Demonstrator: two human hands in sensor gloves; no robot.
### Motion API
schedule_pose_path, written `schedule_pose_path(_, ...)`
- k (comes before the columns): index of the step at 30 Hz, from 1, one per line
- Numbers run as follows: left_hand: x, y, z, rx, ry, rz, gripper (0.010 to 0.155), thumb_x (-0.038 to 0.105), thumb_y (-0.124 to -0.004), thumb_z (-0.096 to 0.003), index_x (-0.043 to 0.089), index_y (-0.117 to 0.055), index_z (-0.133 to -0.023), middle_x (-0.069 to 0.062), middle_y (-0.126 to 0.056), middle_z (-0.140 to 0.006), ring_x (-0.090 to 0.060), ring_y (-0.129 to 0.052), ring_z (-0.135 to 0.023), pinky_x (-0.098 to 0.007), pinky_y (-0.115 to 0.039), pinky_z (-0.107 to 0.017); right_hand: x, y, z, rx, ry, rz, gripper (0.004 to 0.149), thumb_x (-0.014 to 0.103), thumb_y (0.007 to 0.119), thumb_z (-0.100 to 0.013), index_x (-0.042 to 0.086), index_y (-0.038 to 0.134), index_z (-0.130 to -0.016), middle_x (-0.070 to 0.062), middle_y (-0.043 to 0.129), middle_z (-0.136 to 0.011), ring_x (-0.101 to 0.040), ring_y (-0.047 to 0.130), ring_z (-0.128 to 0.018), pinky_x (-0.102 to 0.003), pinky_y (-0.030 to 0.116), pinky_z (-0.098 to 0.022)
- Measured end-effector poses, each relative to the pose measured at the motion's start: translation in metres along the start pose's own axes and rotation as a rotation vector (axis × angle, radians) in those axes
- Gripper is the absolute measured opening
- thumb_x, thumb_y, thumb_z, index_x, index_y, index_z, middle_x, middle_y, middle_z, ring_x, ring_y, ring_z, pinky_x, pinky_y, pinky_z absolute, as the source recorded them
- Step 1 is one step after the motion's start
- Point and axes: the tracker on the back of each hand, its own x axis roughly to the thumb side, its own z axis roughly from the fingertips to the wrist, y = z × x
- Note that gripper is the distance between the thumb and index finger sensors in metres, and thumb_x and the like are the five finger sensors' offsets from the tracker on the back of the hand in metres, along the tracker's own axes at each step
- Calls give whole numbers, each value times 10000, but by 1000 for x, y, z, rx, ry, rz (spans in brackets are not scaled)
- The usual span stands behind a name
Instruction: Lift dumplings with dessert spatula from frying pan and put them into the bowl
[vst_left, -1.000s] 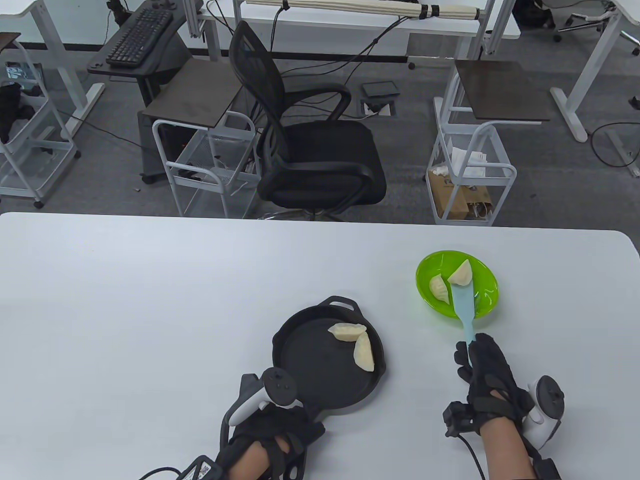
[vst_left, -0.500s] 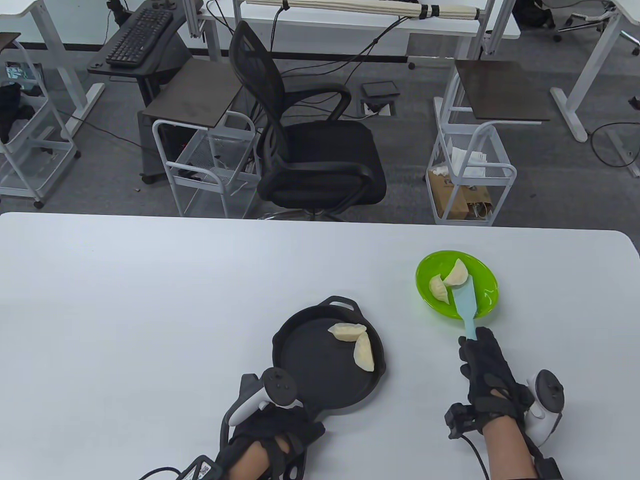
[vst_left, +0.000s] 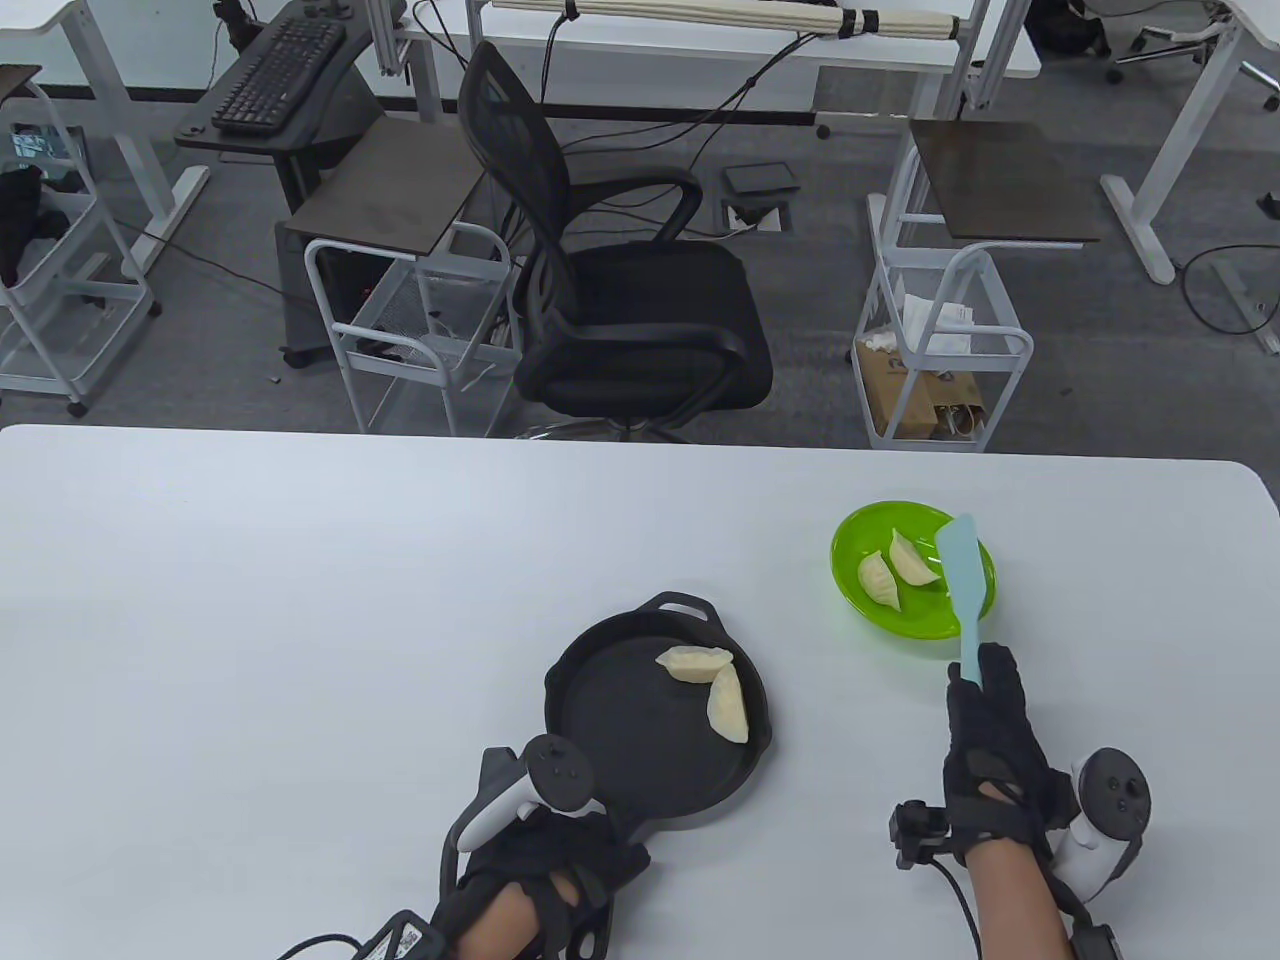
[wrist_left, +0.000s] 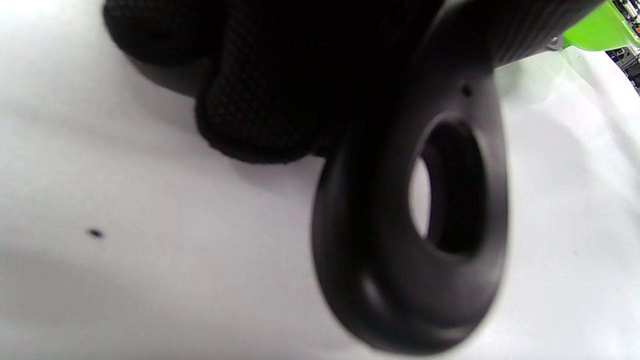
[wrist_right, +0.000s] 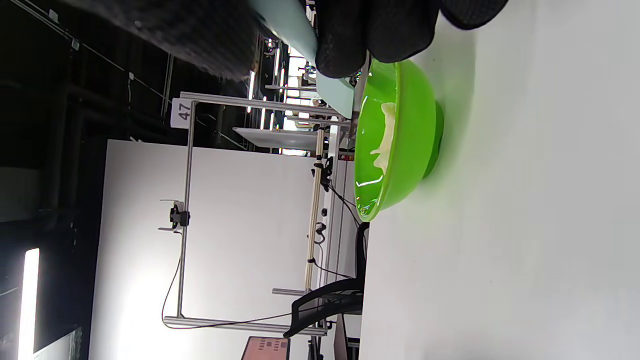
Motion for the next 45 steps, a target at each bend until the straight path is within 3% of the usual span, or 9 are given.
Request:
schedule_pose_path(9,0,0,0,0,0,0,661,686,-693,-467,236,-671,-950,85,-1043,-586,-205,-1022,-425,-464,-774,-462,13,11,8,67,-69,74,609,327,737,-587,176,464,-1109,-237,516,-1094,-534,503,-953,-678,400,-725)
schedule_pose_path(14,0,0,0,0,0,0,660,687,-692,-467,237,-671,-949,85,-1042,-586,-204,-1022,-426,-463,-774,-462,24,15,14,47,-141,191,559,316,772,-574,185,570,-1078,-234,606,-1051,-526,566,-921,-679,424,-716)
schedule_pose_path(20,0,0,0,0,0,0,661,687,-693,-466,236,-671,-949,85,-1042,-586,-205,-1022,-424,-464,-774,-462,47,18,25,22,-285,400,493,323,857,-550,163,717,-994,-208,801,-924,-493,730,-832,-688,477,-699)
schedule_pose_path(27,0,0,0,0,0,0,661,688,-692,-467,237,-671,-949,85,-1043,-585,-205,-1022,-423,-463,-774,-461,69,21,39,29,-397,510,430,334,919,-528,127,820,-891,-172,931,-777,-464,827,-750,-685,532,-682)
schedule_pose_path(43,0,0,0,0,0,0,661,690,-691,-466,236,-673,-947,85,-1043,-584,-206,-1022,-423,-463,-774,-460,77,31,48,115,-462,652,379,327,930,-517,101,867,-815,-152,983,-673,-453,870,-687,-675,579,-664)
schedule_pose_path(45,0,0,0,0,0,0,660,689,-692,-466,237,-674,-947,86,-1043,-584,-205,-1022,-422,-463,-774,-459,77,36,49,170,-507,690,384,329,928,-518,104,862,-822,-149,980,-682,-452,865,-698,-679,575,-666)
